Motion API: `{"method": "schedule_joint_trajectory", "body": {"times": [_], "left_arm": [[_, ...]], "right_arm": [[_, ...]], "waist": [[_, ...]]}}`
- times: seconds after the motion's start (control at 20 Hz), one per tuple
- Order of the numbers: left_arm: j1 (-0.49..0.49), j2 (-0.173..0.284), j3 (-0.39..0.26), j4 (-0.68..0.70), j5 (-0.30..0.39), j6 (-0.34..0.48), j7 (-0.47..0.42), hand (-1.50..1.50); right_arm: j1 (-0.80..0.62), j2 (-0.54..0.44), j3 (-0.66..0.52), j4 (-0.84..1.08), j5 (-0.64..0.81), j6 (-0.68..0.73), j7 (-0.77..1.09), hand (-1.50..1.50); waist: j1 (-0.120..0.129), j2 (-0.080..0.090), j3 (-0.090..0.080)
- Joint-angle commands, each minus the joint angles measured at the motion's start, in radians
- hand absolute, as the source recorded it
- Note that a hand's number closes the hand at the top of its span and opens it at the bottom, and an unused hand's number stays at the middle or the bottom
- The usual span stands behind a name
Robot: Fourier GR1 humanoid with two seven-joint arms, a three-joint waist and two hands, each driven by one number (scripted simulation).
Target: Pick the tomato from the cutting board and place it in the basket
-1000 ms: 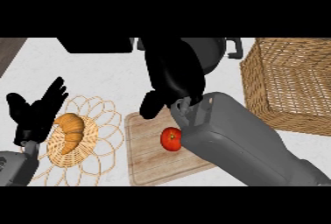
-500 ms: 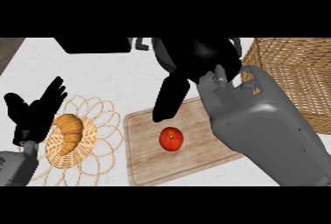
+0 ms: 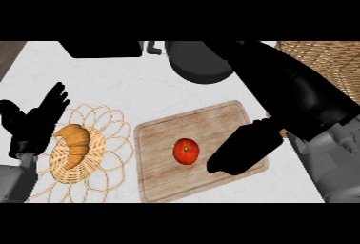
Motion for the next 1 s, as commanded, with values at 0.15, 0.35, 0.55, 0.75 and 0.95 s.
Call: {"method": "schedule_joint_trajectory", "body": {"times": [0.15, 0.35, 0.55, 0.75, 0.95], "left_arm": [[-0.016, -0.018, 0.019, 0.002, -0.018, -0.014, 0.017, 0.0], [0.011, -0.042, 0.009, -0.004, -0.056, -0.014, -0.018, 0.0], [0.007, -0.086, -0.026, -0.062, -0.087, 0.035, 0.051, 0.0], [0.001, -0.03, 0.045, -0.049, -0.048, -0.073, 0.038, 0.0], [-0.021, -0.076, 0.048, -0.039, -0.107, -0.038, 0.039, 0.0]], "right_arm": [[0.225, -0.005, 0.074, -0.26, 0.09, -0.039, 0.152, -1.5], [0.418, 0.003, 0.156, -0.234, 0.287, -0.094, -0.07, -1.5], [0.516, 0.072, 0.269, -0.215, 0.477, -0.189, -0.137, -1.5], [0.527, 0.142, 0.239, 0.014, 0.553, -0.306, -0.354, -1.5], [0.58, 0.212, 0.253, 0.089, 0.59, -0.371, -0.429, -1.5]], "waist": [[0.014, 0.007, 0.0], [0.021, 0.011, 0.0], [0.024, 0.009, 0.0], [0.035, 0.013, 0.0], [0.03, 0.012, 0.0]]}}
